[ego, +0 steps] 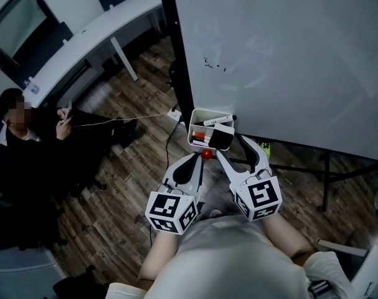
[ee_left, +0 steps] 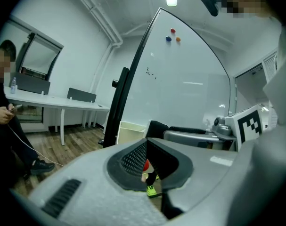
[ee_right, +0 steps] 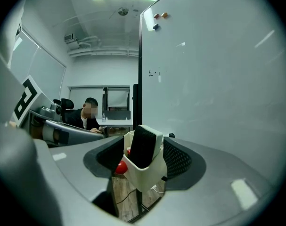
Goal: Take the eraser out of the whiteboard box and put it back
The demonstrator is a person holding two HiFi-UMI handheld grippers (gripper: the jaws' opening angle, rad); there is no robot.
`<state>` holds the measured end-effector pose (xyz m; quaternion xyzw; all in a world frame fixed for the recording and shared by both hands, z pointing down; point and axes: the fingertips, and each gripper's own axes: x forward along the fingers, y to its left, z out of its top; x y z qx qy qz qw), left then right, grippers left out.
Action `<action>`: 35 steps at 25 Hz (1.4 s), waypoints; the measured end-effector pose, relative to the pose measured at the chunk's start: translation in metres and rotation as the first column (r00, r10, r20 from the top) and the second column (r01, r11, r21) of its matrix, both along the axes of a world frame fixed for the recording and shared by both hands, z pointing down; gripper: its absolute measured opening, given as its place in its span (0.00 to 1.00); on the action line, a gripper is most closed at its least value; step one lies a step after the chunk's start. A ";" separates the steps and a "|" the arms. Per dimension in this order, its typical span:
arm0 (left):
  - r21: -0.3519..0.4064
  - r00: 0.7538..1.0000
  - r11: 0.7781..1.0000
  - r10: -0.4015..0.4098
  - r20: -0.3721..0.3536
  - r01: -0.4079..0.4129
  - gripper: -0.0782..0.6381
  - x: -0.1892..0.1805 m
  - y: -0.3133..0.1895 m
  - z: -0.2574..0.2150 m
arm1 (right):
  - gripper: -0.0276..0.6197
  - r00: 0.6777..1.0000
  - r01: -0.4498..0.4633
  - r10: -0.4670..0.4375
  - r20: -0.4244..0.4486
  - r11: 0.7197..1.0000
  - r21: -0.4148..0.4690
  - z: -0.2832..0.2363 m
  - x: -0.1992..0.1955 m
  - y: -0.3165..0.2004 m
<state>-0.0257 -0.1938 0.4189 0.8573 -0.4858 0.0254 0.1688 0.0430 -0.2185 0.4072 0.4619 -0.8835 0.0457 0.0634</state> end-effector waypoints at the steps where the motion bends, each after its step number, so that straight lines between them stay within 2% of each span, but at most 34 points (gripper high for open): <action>1: 0.000 1.000 1.000 0.002 -0.001 -0.002 0.12 0.000 0.002 0.000 | 0.43 1.000 -0.002 0.002 0.001 1.000 0.001 -0.001 0.000 0.002; 11: 0.009 1.000 1.000 0.023 -0.004 -0.023 0.12 -0.001 0.022 -0.004 | 0.38 0.999 -0.033 0.033 0.030 0.999 0.014 -0.009 0.002 0.026; 28: 0.026 0.999 0.998 0.049 -0.009 -0.048 0.12 -0.013 0.060 -0.010 | 0.12 0.994 -0.073 0.069 0.084 0.996 0.045 -0.026 -0.010 0.078; 35: 0.030 0.998 0.997 0.068 -0.004 -0.068 0.12 -0.025 0.084 -0.009 | 0.05 0.990 -0.105 0.099 0.097 0.993 0.053 -0.025 -0.020 0.102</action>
